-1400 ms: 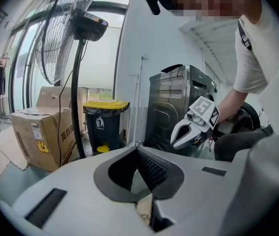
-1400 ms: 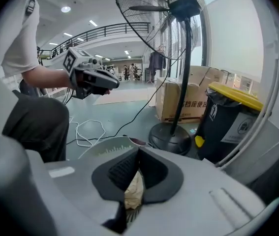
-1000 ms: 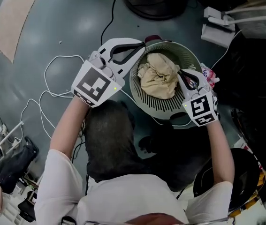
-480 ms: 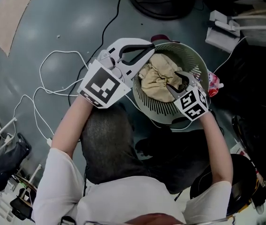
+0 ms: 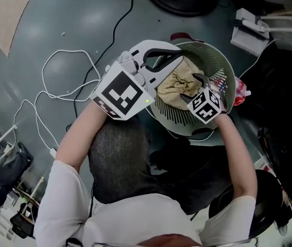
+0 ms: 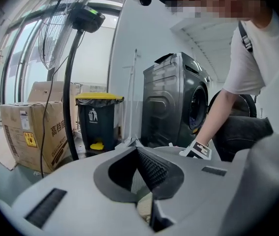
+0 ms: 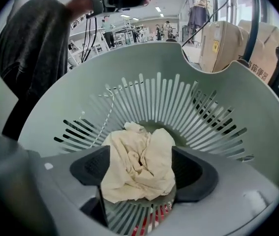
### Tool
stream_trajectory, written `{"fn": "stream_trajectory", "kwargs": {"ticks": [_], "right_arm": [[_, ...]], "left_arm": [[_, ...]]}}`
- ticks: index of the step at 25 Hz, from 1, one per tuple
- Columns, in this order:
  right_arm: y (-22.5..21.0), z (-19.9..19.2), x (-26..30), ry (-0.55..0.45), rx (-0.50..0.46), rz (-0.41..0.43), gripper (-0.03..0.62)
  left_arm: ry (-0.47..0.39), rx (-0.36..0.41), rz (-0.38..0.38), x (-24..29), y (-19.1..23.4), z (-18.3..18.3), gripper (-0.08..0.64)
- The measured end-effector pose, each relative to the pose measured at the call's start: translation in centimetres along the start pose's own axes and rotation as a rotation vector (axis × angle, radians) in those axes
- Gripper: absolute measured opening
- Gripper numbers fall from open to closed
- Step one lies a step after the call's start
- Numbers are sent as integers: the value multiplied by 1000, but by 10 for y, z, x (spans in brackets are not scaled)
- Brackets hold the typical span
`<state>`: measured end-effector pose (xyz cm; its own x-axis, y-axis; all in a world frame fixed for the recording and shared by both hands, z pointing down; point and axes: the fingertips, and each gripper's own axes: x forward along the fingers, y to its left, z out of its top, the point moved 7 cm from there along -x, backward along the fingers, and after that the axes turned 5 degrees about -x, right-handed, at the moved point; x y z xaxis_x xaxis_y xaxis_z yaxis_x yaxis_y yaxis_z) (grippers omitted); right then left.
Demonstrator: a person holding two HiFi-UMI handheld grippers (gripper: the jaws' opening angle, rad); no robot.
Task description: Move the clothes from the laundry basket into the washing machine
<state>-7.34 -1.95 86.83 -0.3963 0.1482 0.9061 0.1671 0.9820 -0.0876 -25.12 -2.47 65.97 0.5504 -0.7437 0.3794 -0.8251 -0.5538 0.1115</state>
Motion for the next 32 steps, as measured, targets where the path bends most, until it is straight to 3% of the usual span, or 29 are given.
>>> {"fn": "stream_trajectory", "kwargs": {"ticks": [10, 16, 24, 32], "right_arm": [[-3, -15, 33, 49, 64, 56, 490], [-2, -20, 46, 96, -23, 42, 521], [10, -29, 70, 120, -37, 82, 586], [22, -29, 106, 169, -153, 42, 607]], "left_arm": [[5, 15, -55, 2, -10, -3, 6], [5, 6, -27, 4, -8, -2, 6], [14, 23, -109, 17, -16, -6, 6], [13, 11, -110, 18, -15, -11, 6]]}}
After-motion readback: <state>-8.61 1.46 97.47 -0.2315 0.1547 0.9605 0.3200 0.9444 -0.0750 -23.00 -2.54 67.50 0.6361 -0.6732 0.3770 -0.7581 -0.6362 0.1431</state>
